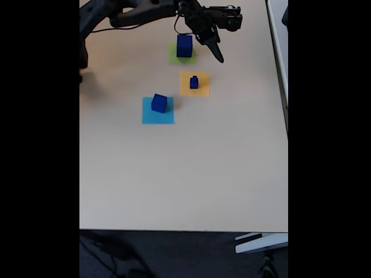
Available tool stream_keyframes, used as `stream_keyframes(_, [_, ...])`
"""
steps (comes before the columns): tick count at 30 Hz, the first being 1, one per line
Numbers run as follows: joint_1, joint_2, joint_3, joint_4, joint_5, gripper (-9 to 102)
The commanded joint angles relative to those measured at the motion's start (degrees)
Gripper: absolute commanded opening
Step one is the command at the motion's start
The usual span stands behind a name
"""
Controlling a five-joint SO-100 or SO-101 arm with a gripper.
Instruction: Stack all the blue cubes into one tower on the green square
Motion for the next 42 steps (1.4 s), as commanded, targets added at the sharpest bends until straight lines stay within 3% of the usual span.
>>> stream_keyframes(1, [4.9, 10.2, 1.0, -0.7, -5.3, 41])
stream_keyframes(9, [12.0, 20.8, 20.9, 3.9, -6.7, 39])
stream_keyframes(19, [14.7, 28.0, 39.1, 3.9, -5.0, 39])
stream_keyframes(42, [20.0, 30.6, 54.1, 2.9, -6.9, 38])
